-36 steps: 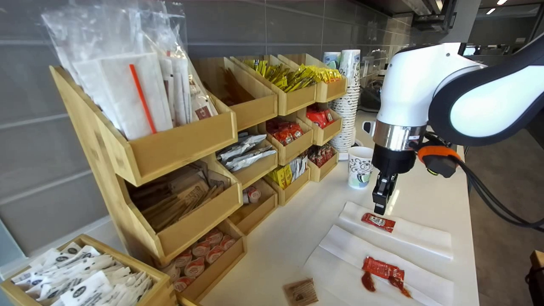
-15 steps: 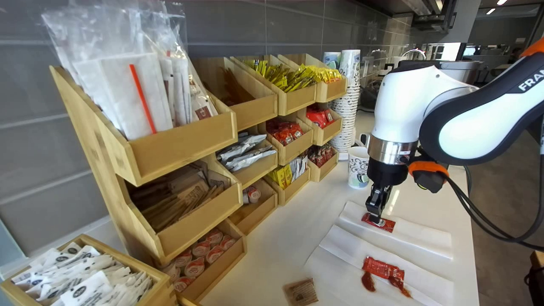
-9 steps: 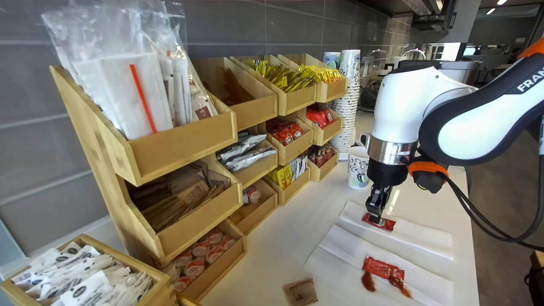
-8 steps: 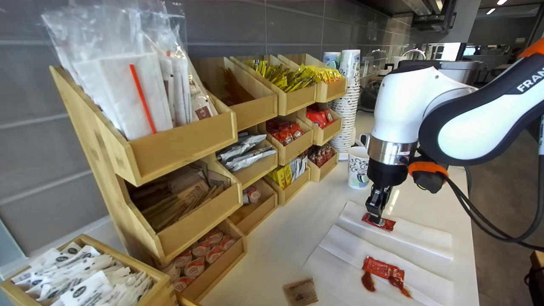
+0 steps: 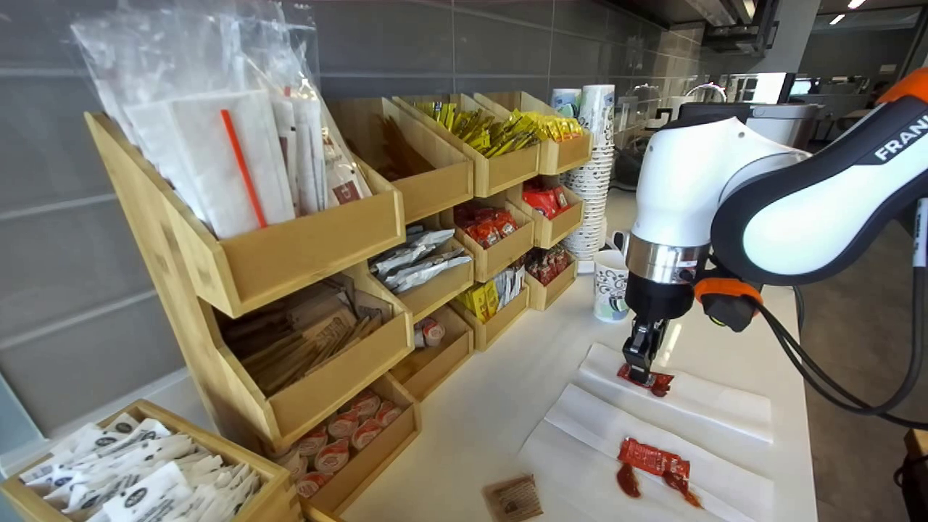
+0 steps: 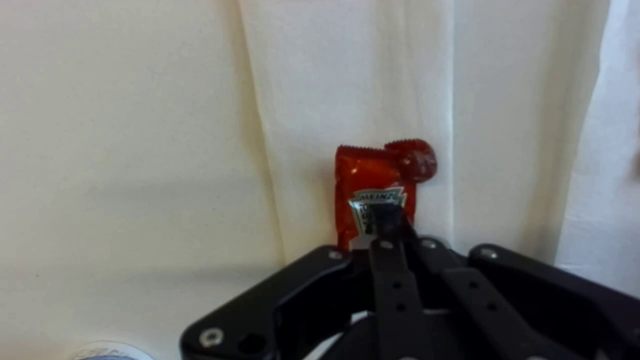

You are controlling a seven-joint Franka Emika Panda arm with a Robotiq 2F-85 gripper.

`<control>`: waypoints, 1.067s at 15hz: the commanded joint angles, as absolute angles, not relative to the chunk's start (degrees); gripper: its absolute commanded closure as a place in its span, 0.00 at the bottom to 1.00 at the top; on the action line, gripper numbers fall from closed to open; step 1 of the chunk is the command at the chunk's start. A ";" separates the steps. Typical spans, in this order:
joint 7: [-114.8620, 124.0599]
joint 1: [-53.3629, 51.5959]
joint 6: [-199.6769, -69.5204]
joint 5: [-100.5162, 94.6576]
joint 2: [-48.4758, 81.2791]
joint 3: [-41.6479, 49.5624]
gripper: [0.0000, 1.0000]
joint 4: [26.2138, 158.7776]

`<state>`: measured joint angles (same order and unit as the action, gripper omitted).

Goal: Press down the sauce sachet

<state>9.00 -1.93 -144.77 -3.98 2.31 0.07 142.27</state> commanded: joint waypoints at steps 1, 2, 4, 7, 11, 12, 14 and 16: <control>10.49 -1.53 -145.88 -5.80 3.35 0.15 1.00 141.96; 10.65 -1.52 -145.84 -6.02 2.97 0.18 1.00 142.02; 10.89 -1.51 -145.77 -6.43 2.33 0.22 1.00 142.11; 12.71 -1.97 -146.41 -7.82 2.80 -0.10 1.00 141.38; 14.43 -2.08 -147.21 -9.87 1.91 -0.15 1.00 141.32; 14.72 -2.09 -147.33 -10.24 1.94 -0.14 1.00 141.19; 15.69 -2.17 -147.37 -11.22 2.27 -0.18 1.00 140.74; 16.59 -2.21 -147.05 -12.23 2.08 -0.17 1.00 140.43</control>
